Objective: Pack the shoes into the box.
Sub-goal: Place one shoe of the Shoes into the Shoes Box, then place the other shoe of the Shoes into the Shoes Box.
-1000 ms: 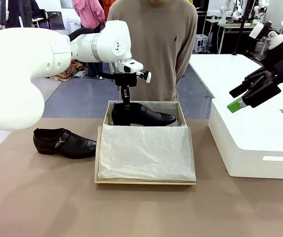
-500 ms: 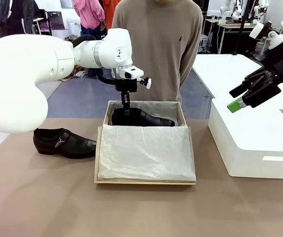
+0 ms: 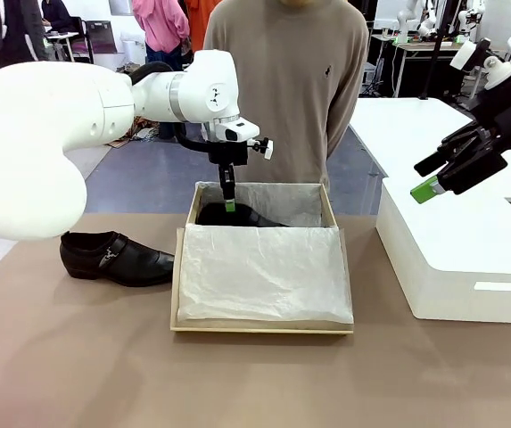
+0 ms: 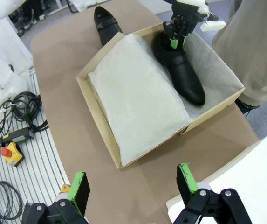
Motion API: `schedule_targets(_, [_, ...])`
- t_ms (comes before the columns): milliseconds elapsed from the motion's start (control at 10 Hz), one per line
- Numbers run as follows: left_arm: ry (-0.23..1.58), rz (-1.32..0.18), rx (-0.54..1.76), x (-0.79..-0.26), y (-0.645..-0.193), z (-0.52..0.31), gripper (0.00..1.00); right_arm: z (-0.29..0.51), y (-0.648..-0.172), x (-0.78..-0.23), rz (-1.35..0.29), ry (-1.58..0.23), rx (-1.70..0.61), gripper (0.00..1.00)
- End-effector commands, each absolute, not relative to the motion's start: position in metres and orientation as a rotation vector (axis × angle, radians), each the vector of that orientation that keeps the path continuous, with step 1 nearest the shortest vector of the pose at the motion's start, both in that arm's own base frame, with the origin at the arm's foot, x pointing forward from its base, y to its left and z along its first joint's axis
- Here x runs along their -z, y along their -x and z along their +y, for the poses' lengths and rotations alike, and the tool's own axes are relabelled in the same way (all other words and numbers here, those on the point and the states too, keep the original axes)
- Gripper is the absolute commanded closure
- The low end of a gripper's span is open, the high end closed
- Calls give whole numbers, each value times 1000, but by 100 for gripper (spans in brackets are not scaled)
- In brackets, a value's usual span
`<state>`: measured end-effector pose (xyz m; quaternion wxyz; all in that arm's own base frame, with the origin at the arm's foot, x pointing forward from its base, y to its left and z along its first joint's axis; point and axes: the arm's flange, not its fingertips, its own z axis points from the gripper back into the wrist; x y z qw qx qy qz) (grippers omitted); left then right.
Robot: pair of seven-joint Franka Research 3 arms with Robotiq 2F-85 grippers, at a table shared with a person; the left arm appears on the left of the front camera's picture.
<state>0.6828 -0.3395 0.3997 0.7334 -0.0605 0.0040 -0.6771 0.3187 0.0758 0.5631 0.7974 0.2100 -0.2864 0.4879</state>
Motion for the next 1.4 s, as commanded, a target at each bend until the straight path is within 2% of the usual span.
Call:
schedule_targets(0, [148,2,1464,-415,-686,-339,10,77,-320,-564,-631,-476,-1057,0])
schedule_targets(100, [157,-8,1455,-428,-682,-337,0,77,-320,-564,-631,-476,-1057,0])
schedule_targets(600, [183,-57,1437,-485,-667,-312,0,77,-320,-564,-631,-476,-1057,0])
schedule_targets(700, [237,-61,1453,-490,-674,-291,0,77,-320,-564,-631,-476,-1057,0])
schedule_targets(800, [154,-50,1464,-482,-672,-320,0,77,-320,-564,-631,-476,-1057,0])
schedule_targets(1300, [154,-50,1464,-482,-672,-320,0,77,-320,-564,-631,-476,-1057,0])
